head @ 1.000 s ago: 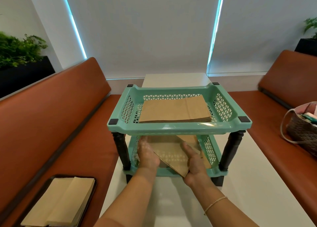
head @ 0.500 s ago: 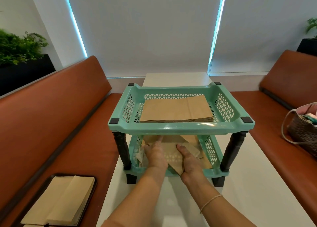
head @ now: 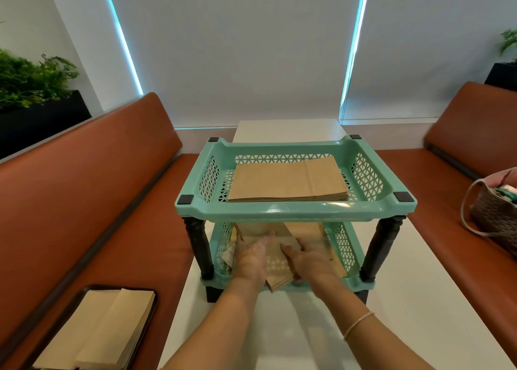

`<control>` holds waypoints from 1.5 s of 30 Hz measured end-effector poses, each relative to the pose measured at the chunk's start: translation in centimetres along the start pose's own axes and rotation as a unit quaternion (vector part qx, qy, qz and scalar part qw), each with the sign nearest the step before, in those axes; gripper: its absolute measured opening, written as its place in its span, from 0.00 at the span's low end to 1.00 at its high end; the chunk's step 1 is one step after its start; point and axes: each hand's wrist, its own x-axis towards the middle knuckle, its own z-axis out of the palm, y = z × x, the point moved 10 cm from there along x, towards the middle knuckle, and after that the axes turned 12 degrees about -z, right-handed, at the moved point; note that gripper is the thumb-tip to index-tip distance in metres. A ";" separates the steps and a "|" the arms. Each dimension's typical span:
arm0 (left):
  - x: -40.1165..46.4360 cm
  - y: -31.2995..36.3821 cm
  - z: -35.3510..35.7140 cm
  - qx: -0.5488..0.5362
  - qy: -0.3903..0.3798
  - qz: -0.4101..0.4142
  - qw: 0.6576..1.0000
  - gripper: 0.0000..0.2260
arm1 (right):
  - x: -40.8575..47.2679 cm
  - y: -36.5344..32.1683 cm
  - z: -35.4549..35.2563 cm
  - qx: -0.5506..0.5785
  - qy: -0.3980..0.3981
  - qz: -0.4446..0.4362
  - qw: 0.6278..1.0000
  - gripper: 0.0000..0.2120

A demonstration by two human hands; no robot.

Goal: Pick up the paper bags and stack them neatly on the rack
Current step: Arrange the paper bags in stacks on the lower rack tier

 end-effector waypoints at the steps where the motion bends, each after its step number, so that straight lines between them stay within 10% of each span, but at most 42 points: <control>1: -0.2 -0.1 0.1 0.006 -0.003 0.000 1.000 0.42 | 0.0 -0.3 0.3 -0.067 -0.009 -0.014 0.998 0.19; 5: -0.3 -0.1 -0.5 0.008 0.008 0.000 1.000 0.26 | 0.4 -0.1 1.0 -0.151 -0.033 -0.028 0.988 0.22; 13: -2.6 2.3 2.8 -0.163 -0.284 -0.013 0.945 0.24 | -2.4 0.6 3.3 0.318 -0.100 0.107 0.937 0.06; 31: -2.0 3.1 2.8 -0.186 -0.270 0.043 0.944 0.16 | -2.4 1.1 4.6 0.396 -0.085 0.141 0.904 0.09; 38: -1.4 -0.8 2.7 -0.014 -0.186 -0.051 0.981 0.05 | -0.8 0.6 1.7 0.298 0.078 0.052 0.950 0.19; 45: -1.1 0.5 1.2 -0.005 -0.157 -0.013 0.987 0.12 | 0.1 -1.1 0.0 0.074 0.063 -0.014 0.995 0.20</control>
